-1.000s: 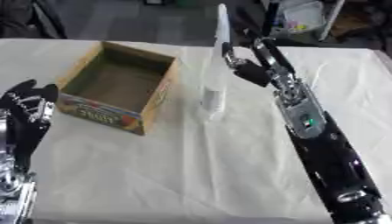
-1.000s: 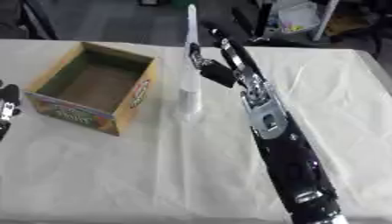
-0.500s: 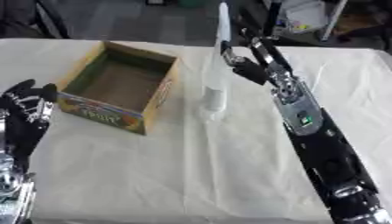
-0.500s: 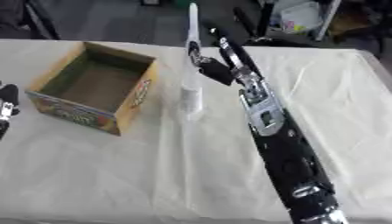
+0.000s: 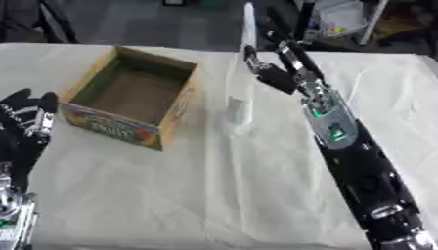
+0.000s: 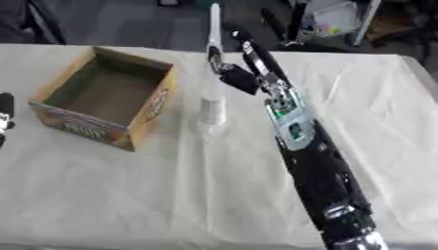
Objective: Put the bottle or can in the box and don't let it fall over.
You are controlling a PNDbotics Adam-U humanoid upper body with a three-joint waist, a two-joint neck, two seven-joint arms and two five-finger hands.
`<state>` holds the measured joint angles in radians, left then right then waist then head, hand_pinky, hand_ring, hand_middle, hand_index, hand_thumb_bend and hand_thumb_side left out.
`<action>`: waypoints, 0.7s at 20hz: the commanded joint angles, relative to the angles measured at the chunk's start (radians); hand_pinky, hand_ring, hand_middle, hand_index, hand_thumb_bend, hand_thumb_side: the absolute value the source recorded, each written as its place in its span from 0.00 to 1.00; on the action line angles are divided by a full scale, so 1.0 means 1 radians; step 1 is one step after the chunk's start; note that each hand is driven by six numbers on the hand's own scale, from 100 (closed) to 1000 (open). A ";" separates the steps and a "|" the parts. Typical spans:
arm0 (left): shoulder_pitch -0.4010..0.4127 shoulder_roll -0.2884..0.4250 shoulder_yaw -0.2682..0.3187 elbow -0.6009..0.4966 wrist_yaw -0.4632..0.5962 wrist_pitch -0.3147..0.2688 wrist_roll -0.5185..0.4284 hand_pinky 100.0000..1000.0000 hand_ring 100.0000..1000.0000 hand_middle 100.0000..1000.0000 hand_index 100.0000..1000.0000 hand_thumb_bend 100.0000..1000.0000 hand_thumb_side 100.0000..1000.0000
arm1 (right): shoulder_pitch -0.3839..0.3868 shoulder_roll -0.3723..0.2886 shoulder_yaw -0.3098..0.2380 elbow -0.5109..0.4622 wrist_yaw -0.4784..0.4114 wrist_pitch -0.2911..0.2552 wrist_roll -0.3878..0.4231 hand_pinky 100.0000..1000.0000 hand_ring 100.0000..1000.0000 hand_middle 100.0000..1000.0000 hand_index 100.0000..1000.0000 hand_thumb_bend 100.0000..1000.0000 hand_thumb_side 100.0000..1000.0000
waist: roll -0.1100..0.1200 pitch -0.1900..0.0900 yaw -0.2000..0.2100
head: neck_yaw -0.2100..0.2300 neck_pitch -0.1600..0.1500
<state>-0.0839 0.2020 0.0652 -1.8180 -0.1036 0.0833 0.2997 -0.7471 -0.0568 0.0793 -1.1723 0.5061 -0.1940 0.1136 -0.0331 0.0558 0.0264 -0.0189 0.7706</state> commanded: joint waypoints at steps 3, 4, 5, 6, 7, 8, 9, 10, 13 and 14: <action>-0.015 0.004 0.010 -0.016 -0.002 0.003 0.015 0.61 0.60 0.62 0.78 0.55 0.54 | -0.025 -0.005 -0.004 -0.005 0.015 -0.004 -0.003 0.92 1.00 1.00 1.00 0.00 0.62 | 0.005 -0.006 0.003 | -0.003 -0.001; -0.016 0.004 0.010 -0.016 -0.003 0.003 0.016 0.61 0.60 0.62 0.78 0.55 0.54 | -0.025 -0.004 -0.003 -0.004 0.017 -0.005 -0.003 0.92 1.00 1.00 1.00 0.00 0.62 | 0.005 -0.006 0.003 | -0.003 -0.001; -0.016 0.003 0.011 -0.016 -0.003 0.004 0.018 0.61 0.60 0.62 0.78 0.55 0.54 | -0.025 -0.004 -0.003 -0.002 0.019 -0.006 -0.003 0.92 1.00 1.00 1.00 0.00 0.62 | 0.004 -0.006 0.004 | -0.004 -0.001; -0.016 0.003 0.012 -0.016 -0.003 0.005 0.020 0.61 0.60 0.62 0.78 0.55 0.54 | -0.025 -0.003 -0.002 0.000 0.021 -0.006 -0.003 0.92 1.00 1.00 1.00 0.00 0.62 | 0.004 -0.006 0.004 | -0.005 -0.001; -0.016 0.003 0.012 -0.016 -0.004 0.005 0.021 0.61 0.60 0.62 0.78 0.55 0.54 | -0.025 -0.002 -0.002 0.001 0.023 -0.007 -0.004 0.92 1.00 1.00 1.00 0.00 0.62 | 0.004 -0.006 0.004 | -0.005 -0.001; -0.016 0.003 0.012 -0.016 -0.004 0.006 0.021 0.61 0.60 0.62 0.78 0.55 0.54 | -0.025 -0.002 -0.002 0.003 0.025 -0.007 -0.004 0.92 1.00 1.00 1.00 0.00 0.62 | 0.003 -0.006 0.005 | -0.005 -0.001; -0.016 0.003 0.012 -0.016 -0.004 0.006 0.021 0.61 0.60 0.62 0.78 0.55 0.54 | -0.025 -0.002 -0.003 0.004 0.027 -0.007 -0.005 0.92 1.00 1.00 1.00 0.00 0.62 | 0.003 -0.006 0.005 | -0.005 -0.001; -0.016 0.003 0.012 -0.016 -0.004 0.006 0.022 0.61 0.60 0.62 0.78 0.55 0.54 | -0.025 -0.001 -0.003 0.005 0.028 -0.008 -0.005 0.92 1.00 1.00 1.00 0.00 0.62 | 0.003 -0.006 0.005 | -0.005 -0.001; -0.017 0.003 0.012 -0.016 -0.004 0.006 0.021 0.61 0.60 0.62 0.78 0.55 0.54 | -0.027 -0.002 -0.005 0.008 0.031 -0.006 -0.008 0.92 1.00 1.00 1.00 0.00 0.61 | 0.003 -0.006 0.006 | -0.005 -0.001; -0.017 0.002 0.011 -0.016 -0.004 0.006 0.021 0.61 0.60 0.62 0.78 0.55 0.54 | -0.029 -0.002 -0.007 0.010 0.034 -0.004 -0.012 0.92 1.00 1.00 1.00 0.00 0.61 | 0.003 -0.006 0.006 | -0.006 -0.001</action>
<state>-0.0878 0.1979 0.0713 -1.8181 -0.1066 0.0898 0.3166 -0.7502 -0.0563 0.0797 -1.1548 0.5329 -0.1968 0.1080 -0.0334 0.0558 0.0322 -0.0209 0.7706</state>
